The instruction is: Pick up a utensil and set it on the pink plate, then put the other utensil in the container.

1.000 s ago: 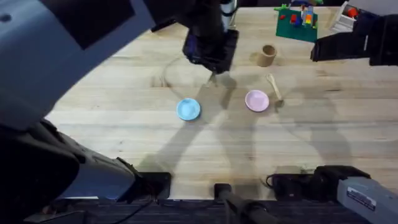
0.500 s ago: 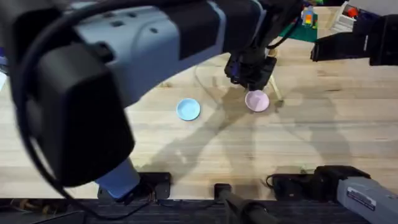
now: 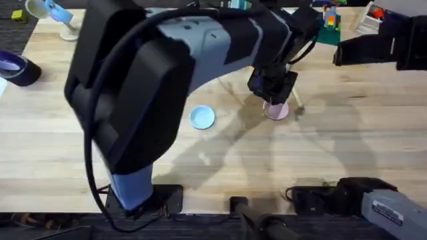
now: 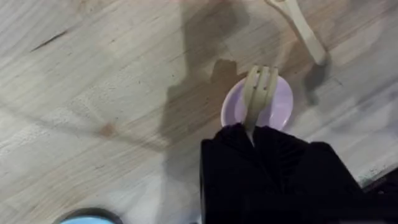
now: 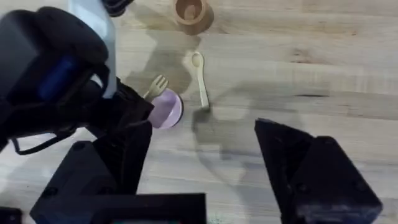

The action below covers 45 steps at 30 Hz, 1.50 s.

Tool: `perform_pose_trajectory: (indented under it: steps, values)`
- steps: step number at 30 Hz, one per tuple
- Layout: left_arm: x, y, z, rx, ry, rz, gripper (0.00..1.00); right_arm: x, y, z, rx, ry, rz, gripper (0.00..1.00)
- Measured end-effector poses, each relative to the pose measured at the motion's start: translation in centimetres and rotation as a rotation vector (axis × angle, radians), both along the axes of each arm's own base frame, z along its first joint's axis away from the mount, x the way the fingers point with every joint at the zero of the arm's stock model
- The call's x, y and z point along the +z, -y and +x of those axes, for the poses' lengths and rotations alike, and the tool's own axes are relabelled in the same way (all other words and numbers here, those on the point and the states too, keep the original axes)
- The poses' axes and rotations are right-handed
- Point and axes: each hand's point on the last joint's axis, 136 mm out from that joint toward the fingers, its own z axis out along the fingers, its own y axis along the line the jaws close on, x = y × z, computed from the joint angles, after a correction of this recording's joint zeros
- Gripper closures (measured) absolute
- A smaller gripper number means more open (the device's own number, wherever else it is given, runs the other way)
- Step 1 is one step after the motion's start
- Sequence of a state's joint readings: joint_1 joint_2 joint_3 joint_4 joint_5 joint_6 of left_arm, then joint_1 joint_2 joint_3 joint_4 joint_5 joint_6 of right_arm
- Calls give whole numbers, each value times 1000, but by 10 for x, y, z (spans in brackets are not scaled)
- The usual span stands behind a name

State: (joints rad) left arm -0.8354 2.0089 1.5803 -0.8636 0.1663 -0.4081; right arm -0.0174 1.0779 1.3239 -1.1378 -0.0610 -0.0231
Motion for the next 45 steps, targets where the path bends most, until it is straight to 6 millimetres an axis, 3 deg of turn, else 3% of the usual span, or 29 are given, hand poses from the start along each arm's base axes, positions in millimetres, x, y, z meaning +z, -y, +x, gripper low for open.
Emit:
perform_pose_trajectory:
  steps: [45]
  values:
    - [-8,12,-1,-7,-7,-27,959,0,0,0,0,0,0,7]
